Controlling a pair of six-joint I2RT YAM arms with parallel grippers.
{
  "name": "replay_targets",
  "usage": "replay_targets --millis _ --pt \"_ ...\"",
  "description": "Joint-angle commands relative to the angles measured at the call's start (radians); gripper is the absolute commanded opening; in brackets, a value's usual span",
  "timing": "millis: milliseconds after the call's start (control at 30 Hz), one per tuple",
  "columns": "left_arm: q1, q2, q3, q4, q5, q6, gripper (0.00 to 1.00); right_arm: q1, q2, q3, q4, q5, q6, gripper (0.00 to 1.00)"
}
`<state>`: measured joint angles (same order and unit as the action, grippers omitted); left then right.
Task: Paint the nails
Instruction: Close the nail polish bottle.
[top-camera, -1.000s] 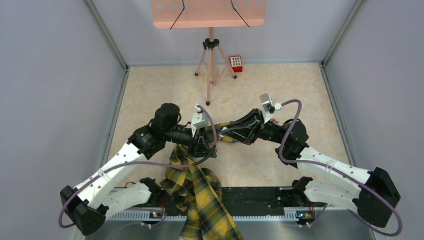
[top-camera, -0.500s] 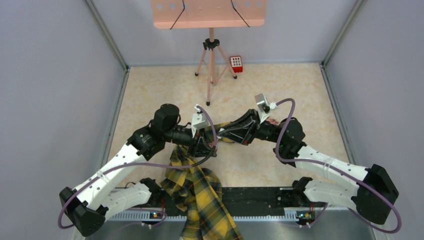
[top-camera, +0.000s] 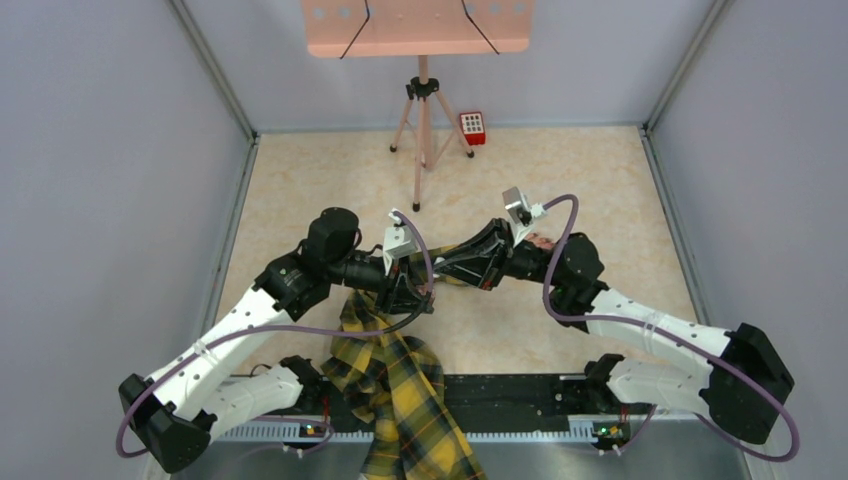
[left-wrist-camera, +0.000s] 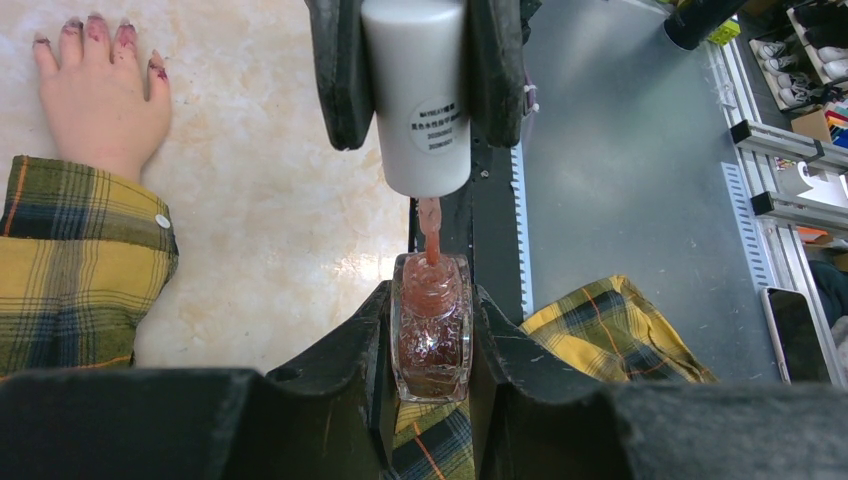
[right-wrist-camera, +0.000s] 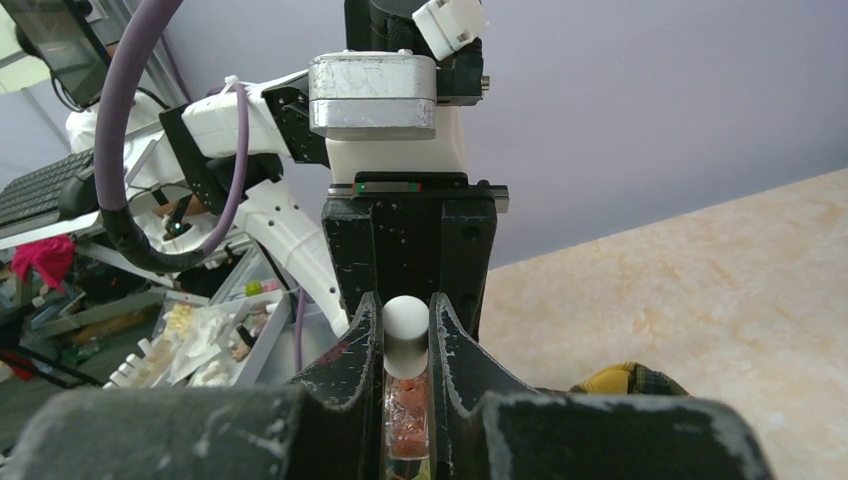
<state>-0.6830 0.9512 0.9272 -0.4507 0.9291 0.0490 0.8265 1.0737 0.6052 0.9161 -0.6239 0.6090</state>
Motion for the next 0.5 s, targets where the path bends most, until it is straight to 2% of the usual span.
replay_targets --millis 0,467 --pt "-0.004 -0.018 0.001 0.021 0.012 0.008 0.0 0.018 -0.001 0.054 0.025 -0.005 -0.022 0.0" --pt "-0.006 -0.021 -0.001 0.021 0.008 0.01 0.0 0.025 0.006 0.064 -0.003 -0.014 -0.034 0.0"
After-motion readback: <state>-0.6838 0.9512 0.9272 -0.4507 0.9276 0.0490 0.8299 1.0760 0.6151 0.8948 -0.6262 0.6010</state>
